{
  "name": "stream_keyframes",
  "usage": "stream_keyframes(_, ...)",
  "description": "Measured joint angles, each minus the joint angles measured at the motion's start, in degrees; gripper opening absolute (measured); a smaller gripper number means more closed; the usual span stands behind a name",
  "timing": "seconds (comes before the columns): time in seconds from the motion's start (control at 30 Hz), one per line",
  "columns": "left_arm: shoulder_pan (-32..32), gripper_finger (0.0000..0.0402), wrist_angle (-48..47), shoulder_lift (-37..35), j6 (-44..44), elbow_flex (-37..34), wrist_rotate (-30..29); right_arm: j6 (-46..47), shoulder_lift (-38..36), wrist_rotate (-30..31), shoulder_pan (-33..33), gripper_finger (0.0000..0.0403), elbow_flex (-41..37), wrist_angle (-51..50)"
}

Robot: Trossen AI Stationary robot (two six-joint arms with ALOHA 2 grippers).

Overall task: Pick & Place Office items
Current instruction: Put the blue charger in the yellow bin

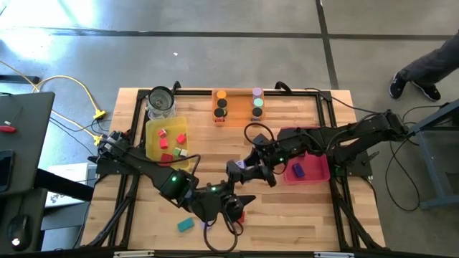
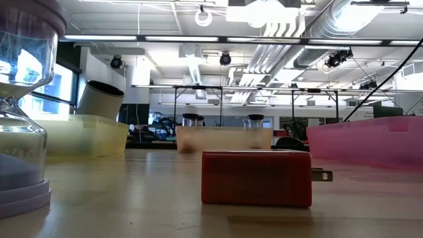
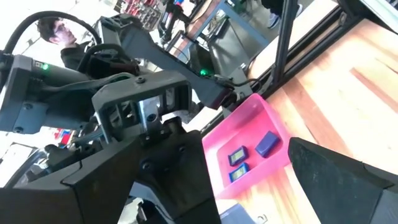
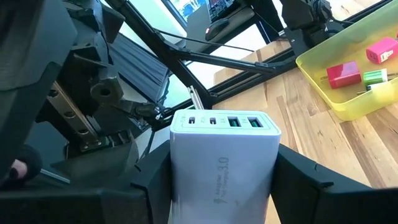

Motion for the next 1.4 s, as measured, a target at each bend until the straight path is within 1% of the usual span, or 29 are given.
stream_keyframes(0.33, 1.4, 0.0398, 1.2, 0.0, -0.5, 0.0, 0.0, -0.1, 0.0, -0.4, 0.0, 0.0198, 0.0, 0.0)
stream_keyframes(0.37, 1.6, 0.0398, 1.4, 0.0, -2.1, 0.0, 0.0, -0.2, 0.0, -0.3, 0.0, 0.0198, 0.0, 0.0)
stream_keyframes(0.5, 0.6, 0.0398, 1.7, 0.0, -15.9, 0.0, -0.2, -1.3, 0.0, 0.3, -0.1, 0.0198, 0.0, -0.3)
stream_keyframes(0.53, 0.0, 0.0398, 1.7, 0.0, -17.9, 0.0, -1.5, -1.4, 0.0, 0.5, -0.1, 0.0198, 0.0, -0.3)
stream_keyframes(0.6, -1.6, 0.0398, 1.3, 0.0, -19.2, 0.0, -7.2, -2.0, 0.0, 0.5, 0.0, 0.0198, 0.0, 0.2)
stream_keyframes(0.7, -4.2, 0.0398, 1.4, 0.0, -16.7, 0.0, -18.6, -3.0, -0.5, 0.6, 0.0, 0.0198, 0.0, 0.1)
stream_keyframes(0.73, -5.0, 0.0398, 1.4, 0.0, -15.9, 0.0, -21.4, -3.1, -0.7, 0.7, 0.0, 0.0198, 0.0, 0.2)
stream_keyframes(0.8, -6.0, 0.0398, 1.5, 0.0, -15.7, 0.0, -25.2, -3.9, -0.9, 0.7, -0.4, 0.0198, 0.0, 1.3)
stream_keyframes(0.9, -6.6, 0.0398, 2.1, 0.0, -15.5, 0.0, -28.3, -4.1, -2.5, 0.7, -1.5, 0.0198, 0.0, 1.4)
stream_keyframes(0.97, -6.3, 0.0398, 2.3, 0.0, -15.6, 0.0, -28.8, -4.1, -3.2, 0.4, -2.0, 0.0198, 0.1, 3.4)
stream_keyframes(1.03, -5.5, 0.0398, 2.0, 0.0, -16.4, 0.0, -28.8, -4.1, -4.6, -0.1, -2.5, 0.0198, 0.0, 3.4)
stream_keyframes(1.27, -1.7, 0.0398, 2.1, 0.0, -18.2, 0.0, -28.7, -4.0, -6.0, -0.8, -3.0, 0.0198, 0.0, 6.1)
stream_keyframes(1.4, -0.6, 0.0398, 2.0, 0.0, -19.2, 0.0, -26.4, -3.9, -6.0, -0.8, -3.0, 0.0198, 0.0, 6.6)
